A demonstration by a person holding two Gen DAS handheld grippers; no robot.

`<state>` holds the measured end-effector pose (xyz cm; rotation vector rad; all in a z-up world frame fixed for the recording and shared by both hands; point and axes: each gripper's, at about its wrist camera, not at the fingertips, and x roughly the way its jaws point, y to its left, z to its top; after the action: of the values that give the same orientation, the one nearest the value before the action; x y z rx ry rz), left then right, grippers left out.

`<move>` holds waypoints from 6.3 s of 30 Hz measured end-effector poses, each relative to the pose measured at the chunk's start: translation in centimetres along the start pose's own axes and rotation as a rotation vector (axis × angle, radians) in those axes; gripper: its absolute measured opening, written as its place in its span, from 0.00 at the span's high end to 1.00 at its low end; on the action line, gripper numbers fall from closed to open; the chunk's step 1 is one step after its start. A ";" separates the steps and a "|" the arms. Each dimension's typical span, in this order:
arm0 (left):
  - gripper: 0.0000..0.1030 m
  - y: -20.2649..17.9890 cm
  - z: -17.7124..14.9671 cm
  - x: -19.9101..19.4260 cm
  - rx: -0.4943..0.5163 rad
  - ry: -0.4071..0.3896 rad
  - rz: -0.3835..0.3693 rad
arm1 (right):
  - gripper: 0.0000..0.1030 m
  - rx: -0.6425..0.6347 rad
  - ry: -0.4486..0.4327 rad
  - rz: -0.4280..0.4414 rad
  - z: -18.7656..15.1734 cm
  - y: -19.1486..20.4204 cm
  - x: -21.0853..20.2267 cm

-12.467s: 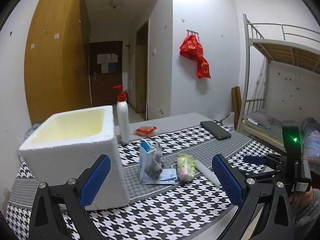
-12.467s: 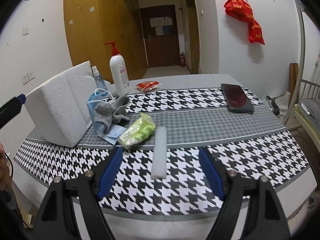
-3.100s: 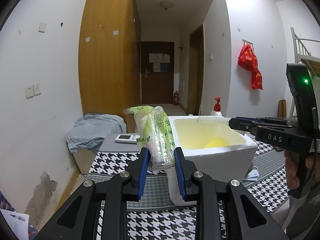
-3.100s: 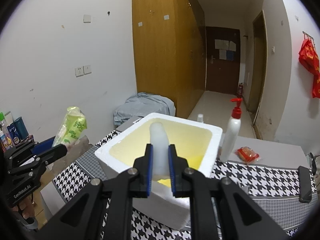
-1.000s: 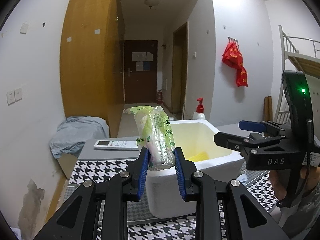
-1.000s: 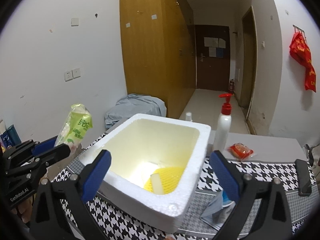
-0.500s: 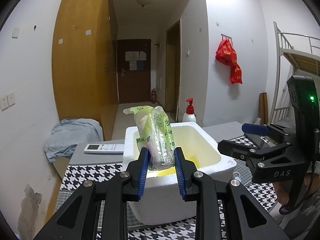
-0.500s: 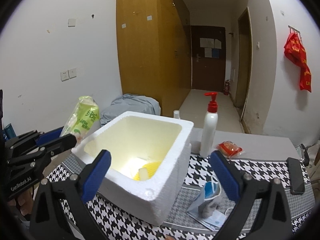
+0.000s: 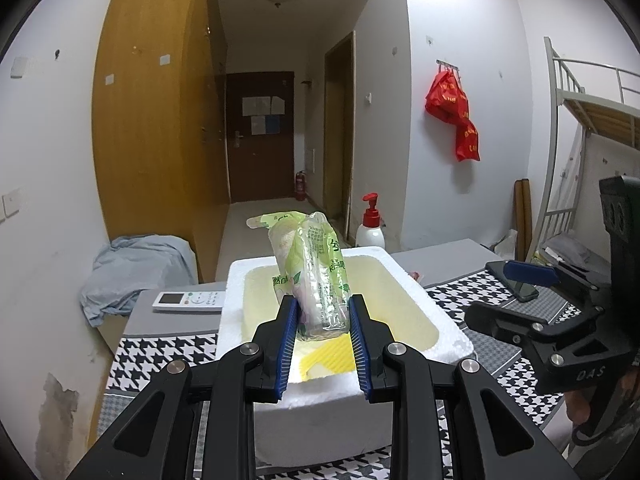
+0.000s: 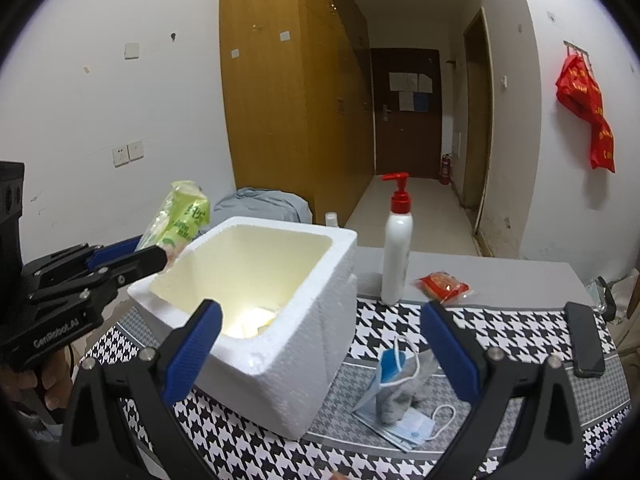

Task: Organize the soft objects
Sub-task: 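Lower the green packet into the foam box and open the left tool, then move both tools back toward the blue mask and grey sock, then close the left tool on the blue face mask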

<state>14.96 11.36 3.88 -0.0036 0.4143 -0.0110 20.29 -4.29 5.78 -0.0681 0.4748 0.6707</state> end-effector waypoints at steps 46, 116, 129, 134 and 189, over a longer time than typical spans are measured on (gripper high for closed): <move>0.01 -4.8 1.5 2.1 0.047 -0.041 0.067 | 0.02 0.099 0.023 -0.093 -3.5 -6.4 -2.7; 0.01 -15.8 -3.9 3.0 0.101 0.006 -0.163 | 0.02 0.153 0.024 -0.190 -9.7 -13.7 -9.7; 0.01 -15.1 -6.0 5.5 0.074 0.067 -0.155 | 0.02 0.145 0.073 -0.186 -10.3 -14.5 -7.7; 0.01 -14.0 -6.3 6.0 0.065 0.067 -0.132 | 0.02 0.142 0.088 -0.181 -10.3 -14.3 -6.6; 0.49 -11.2 -6.7 11.5 -0.138 0.213 -0.013 | 0.02 0.062 0.184 -0.012 -9.4 -14.9 1.1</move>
<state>22.64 0.03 -6.82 -0.1424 0.6271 0.0049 26.36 -17.36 -4.41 -0.0744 0.6713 0.6400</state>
